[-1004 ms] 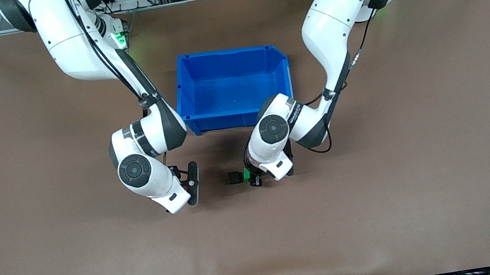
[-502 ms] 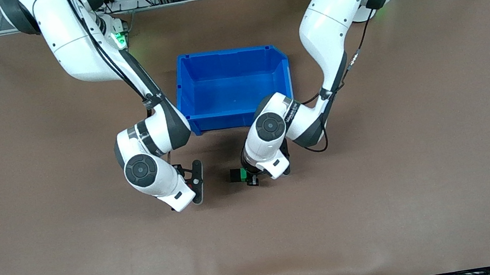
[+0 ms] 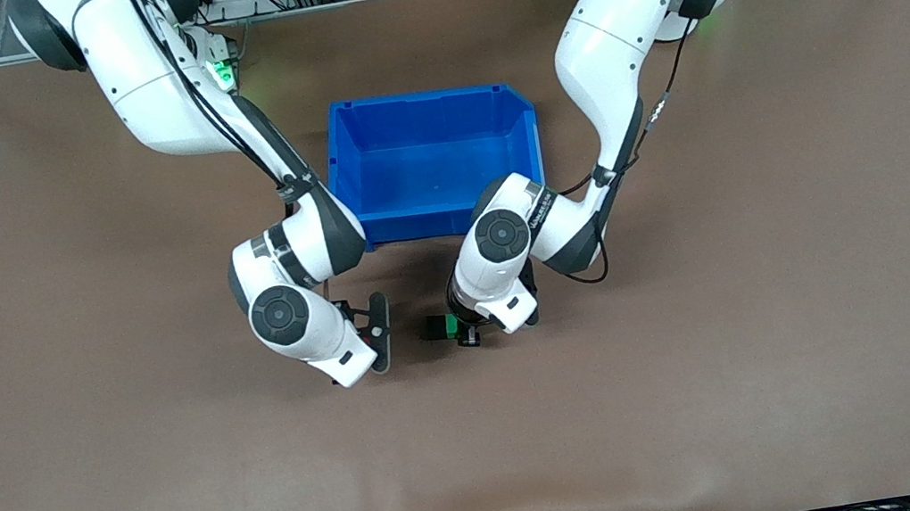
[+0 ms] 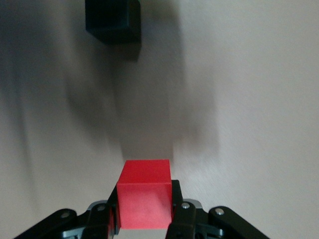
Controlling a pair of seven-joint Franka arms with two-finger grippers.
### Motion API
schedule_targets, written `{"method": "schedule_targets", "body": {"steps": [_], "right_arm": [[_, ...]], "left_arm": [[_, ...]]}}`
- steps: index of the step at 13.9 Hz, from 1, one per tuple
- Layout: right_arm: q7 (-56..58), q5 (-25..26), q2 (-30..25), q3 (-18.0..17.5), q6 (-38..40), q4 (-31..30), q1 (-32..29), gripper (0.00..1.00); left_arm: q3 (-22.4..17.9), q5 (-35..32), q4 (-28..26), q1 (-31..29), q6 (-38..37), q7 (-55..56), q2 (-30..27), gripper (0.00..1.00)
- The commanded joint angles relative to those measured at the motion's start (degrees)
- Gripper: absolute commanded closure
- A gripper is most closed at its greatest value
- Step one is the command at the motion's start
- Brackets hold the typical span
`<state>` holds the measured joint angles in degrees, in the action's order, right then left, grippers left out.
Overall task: Attach green and red cubes to black cube
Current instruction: 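Press the red and green cubes against the black cube from both sides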
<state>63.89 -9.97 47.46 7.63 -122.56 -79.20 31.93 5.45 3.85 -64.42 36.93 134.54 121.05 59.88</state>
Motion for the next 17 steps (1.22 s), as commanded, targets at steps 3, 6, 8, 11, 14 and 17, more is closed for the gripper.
{"method": "schedule_targets", "body": {"steps": [3,6,8,11,14,17], "right_arm": [[-3.42,-0.4,2.11,-0.34,0.4,2.38,1.56,1.0],[-4.29,-0.4,2.02,-0.34,-0.13,2.55,1.82,1.0],[-5.27,-0.4,2.1,-0.34,-0.48,2.56,2.43,1.0],[-5.09,-0.4,2.11,-0.34,-0.48,2.38,2.52,1.0],[-5.0,-0.49,2.11,-0.42,-0.48,2.38,3.05,1.0],[-5.53,-0.49,3.07,-0.42,-3.19,2.47,4.19,1.0]], "left_arm": [[-0.79,0.72,1.4,1.21,-6.48,1.47,-0.12,1.0],[-0.87,0.81,1.4,1.21,-6.58,1.47,-0.21,1.0],[-0.79,0.81,1.4,1.12,-6.66,1.38,-0.29,0.76],[-0.79,0.72,1.31,0.86,-7.1,1.29,-1.25,0.0],[-0.79,0.63,1.31,-0.45,-11.22,0.51,-3.8,0.0],[-0.61,0.63,1.31,-3.52,-17.72,-3.79,-7.05,0.0]]}}
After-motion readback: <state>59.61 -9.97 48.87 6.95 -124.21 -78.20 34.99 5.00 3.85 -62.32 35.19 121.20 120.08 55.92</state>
